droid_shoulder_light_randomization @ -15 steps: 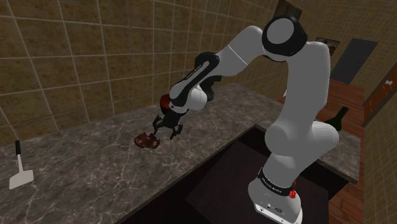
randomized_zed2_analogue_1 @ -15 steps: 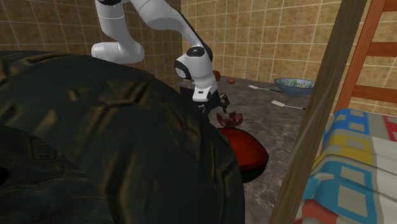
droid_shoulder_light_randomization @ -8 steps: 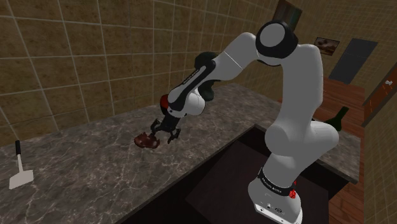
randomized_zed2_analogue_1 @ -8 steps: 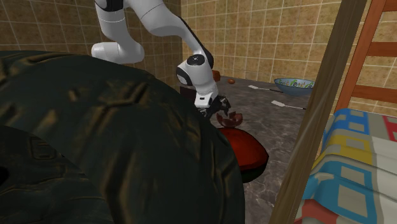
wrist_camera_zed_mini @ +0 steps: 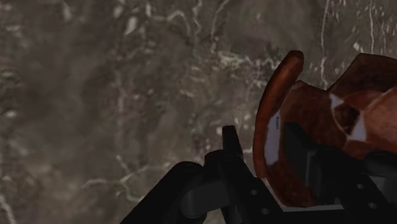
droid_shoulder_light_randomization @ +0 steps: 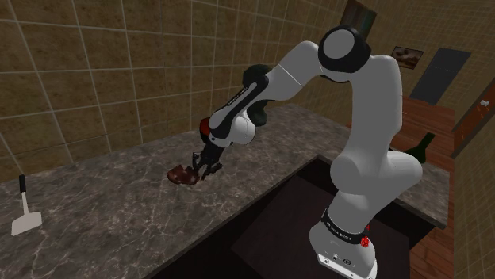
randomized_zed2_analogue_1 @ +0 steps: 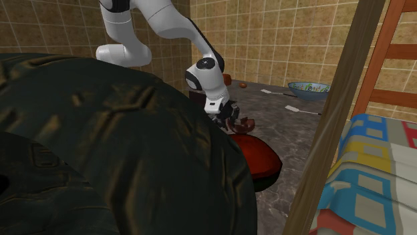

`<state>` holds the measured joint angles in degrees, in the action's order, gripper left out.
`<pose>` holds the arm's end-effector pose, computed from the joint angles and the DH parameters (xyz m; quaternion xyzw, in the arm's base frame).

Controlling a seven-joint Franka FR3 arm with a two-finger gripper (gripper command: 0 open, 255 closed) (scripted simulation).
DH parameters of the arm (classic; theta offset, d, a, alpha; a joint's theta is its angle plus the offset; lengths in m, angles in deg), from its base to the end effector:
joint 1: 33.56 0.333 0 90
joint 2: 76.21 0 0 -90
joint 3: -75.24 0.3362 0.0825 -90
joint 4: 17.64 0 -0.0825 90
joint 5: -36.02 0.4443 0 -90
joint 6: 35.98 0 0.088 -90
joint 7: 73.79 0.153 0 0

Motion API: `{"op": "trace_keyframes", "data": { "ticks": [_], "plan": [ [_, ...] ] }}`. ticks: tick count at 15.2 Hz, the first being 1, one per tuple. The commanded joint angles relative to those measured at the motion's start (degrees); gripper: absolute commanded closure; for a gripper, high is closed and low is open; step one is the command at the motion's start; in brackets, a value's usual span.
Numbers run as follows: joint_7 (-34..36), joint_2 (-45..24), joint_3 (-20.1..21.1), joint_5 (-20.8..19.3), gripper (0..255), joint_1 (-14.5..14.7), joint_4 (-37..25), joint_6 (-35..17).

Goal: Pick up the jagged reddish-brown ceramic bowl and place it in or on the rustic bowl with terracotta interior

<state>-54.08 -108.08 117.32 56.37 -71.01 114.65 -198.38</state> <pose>0.5646 0.0770 0.0933 -0.9128 0.3321 0.0256 0.2361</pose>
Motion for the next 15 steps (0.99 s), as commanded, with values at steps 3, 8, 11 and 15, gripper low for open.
{"op": "trace_keyframes", "data": {
  "ticks": [3, 8, 11, 15],
  "plan": [
    [0.0, 0.0, 0.0, 0.0, 255, 0.0, 0.0, 0.0],
    [0.0, -0.01, -0.01, 0.0, 255, 0.01, 0.0, -0.01],
    [0.34, 2.41, 1.39, 0.79, 255, -1.2, 0.45, 1.82],
    [0.68, 5.64, 3.31, 1.99, 255, -2.91, 0.86, 4.4]
  ]
}}
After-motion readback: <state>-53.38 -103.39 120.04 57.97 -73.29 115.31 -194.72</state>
